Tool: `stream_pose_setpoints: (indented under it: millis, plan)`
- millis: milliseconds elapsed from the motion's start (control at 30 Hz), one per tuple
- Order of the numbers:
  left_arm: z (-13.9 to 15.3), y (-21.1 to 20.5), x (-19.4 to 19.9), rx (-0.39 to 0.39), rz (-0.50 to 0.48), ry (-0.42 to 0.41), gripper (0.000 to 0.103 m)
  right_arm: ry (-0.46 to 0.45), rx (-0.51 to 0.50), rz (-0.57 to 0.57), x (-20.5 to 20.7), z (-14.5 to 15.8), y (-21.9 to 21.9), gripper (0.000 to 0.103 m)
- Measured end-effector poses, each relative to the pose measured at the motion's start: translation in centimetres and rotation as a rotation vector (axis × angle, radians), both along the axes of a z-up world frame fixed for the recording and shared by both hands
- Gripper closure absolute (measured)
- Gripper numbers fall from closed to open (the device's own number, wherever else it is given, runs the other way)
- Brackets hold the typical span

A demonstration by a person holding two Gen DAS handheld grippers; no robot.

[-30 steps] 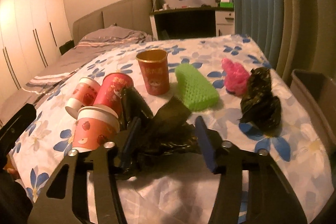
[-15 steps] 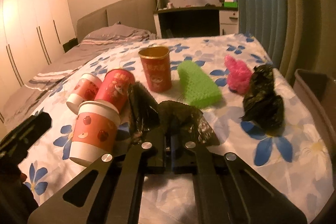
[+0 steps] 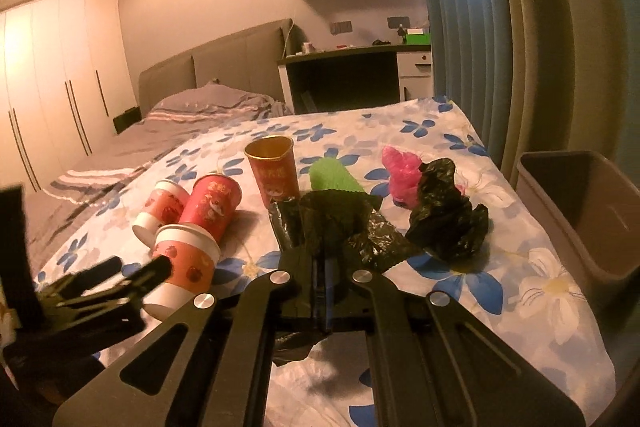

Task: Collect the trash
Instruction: 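Close the right tool on the black plastic bag while the left tool grips the apple-print cup, then carry the black bag and apple-print cup in both tools over the grey bin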

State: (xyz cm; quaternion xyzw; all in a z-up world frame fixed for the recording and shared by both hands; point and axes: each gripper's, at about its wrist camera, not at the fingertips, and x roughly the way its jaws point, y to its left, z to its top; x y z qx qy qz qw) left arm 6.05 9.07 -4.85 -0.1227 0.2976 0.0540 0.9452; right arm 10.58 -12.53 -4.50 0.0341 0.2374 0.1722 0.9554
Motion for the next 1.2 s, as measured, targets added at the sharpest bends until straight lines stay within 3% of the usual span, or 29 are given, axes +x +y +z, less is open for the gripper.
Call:
stream_pose_setpoints:
  millis: [100, 400, 667, 1200]
  plan:
    - [-0.3, -0.2, 0.4, 0.002, -0.008, 0.020, 0.016, -0.010, 0.008, 0.000, -0.2, 0.3, -0.2, 0.100]
    - [-1.2, -0.5, 1.3, -0.040, -0.067, 0.076, 0.042, -0.020, 0.025, -0.009, -0.6, 0.6, -1.1, 0.100]
    - [-0.9, -0.4, 0.6, -0.037, -0.079, 0.044, 0.044, -0.033, 0.026, -0.010, -0.9, 0.9, -1.3, 0.100]
    - [2.7, -1.8, -1.2, -0.017, -0.123, -0.054, 0.044, -0.089, 0.049, -0.049, -1.8, 2.5, -3.2, 0.100]
